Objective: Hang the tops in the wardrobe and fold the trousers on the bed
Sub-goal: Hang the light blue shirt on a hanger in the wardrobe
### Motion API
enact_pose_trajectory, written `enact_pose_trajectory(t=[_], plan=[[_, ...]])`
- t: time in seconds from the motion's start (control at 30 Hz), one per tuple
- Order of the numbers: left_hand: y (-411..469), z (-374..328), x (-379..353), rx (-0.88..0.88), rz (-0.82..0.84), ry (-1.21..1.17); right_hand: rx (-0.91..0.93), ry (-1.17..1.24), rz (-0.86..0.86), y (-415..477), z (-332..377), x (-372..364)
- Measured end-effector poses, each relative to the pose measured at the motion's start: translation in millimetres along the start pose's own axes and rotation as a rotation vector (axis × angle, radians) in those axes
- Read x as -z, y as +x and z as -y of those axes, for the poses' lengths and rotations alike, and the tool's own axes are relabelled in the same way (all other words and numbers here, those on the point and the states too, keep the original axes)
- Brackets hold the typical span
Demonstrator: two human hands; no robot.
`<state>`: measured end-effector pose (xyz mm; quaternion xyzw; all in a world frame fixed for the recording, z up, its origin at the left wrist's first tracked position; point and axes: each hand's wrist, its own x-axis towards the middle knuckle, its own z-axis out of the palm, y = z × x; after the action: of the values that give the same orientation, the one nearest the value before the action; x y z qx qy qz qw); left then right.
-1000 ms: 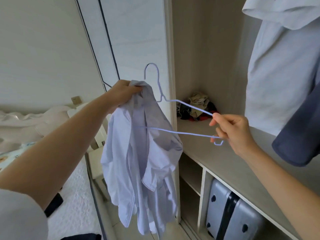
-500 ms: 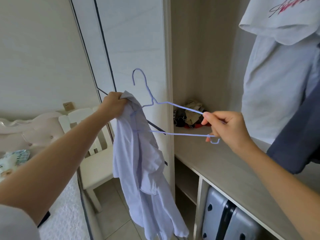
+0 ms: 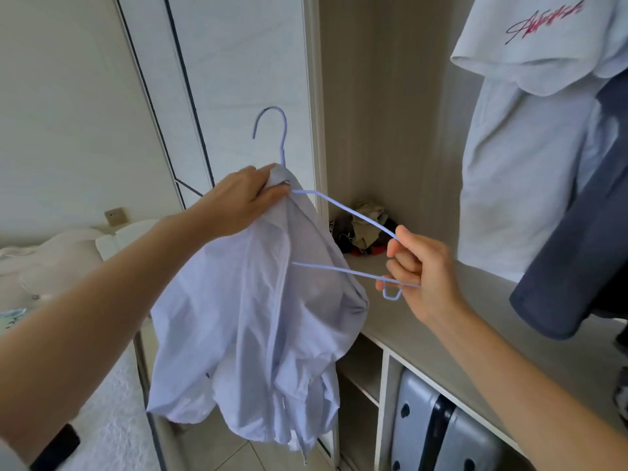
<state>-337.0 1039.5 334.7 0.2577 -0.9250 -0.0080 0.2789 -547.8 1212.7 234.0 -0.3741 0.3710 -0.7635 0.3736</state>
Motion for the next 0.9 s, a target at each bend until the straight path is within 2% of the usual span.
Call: enact_pose_trajectory(t=[0.07,0.1,0.2,0.23,0.27,0.33,0.4,0.47,0.53,0.6,0.67,0.77,0.83,0.9], plan=[[1,4,0,0.050,-0.015,-0.152,-0.096,0.049,-0.018,6,3,0],[1,7,2,0.063,-0.049,-0.168,-0.144,0.061,-0.083,12,1,3],[4,17,11,0.129,-0.148,-0.218,-0.336,-0.007,-0.438,26,-25,16],[6,20,15,0.135,-0.167,-0.255,-0.423,-0.065,-0.480,24,-37,19],[7,22,18,0.135,-0.183,-0.291,-0.516,-0.151,-0.426,18,-49,18],[9,19,21,0.135,-0.213,-0.320,-0.683,-0.400,-0.113,-6,-65,4],[12,14,19,0.150,-0.241,-0.329,-0.770,-0.578,0.185,-23,-72,-21],[14,8,18,0.154,-0.245,-0.344,-0.766,-0.678,0.350,-26,-79,-40],[16,3,19,0.156,-0.255,-0.382,-0.689,-0.867,0.446,-23,-88,-49],[16,-2,21,0.157,-0.269,-0.446,-0.650,-1.044,0.461,-17,-108,-48],[15,-9,23,0.146,-0.273,-0.509,-0.687,-1.083,0.438,-17,-127,-46],[11,-13,26,0.132,-0.271,-0.556,-0.585,-1.213,0.371,-11,-146,-39],[7,-9,27,0.141,-0.290,-0.520,-0.509,-1.210,0.270,-2,-146,-30],[1,1,26,0.176,-0.336,-0.450,-0.551,-1.093,0.183,9,-137,-20]])
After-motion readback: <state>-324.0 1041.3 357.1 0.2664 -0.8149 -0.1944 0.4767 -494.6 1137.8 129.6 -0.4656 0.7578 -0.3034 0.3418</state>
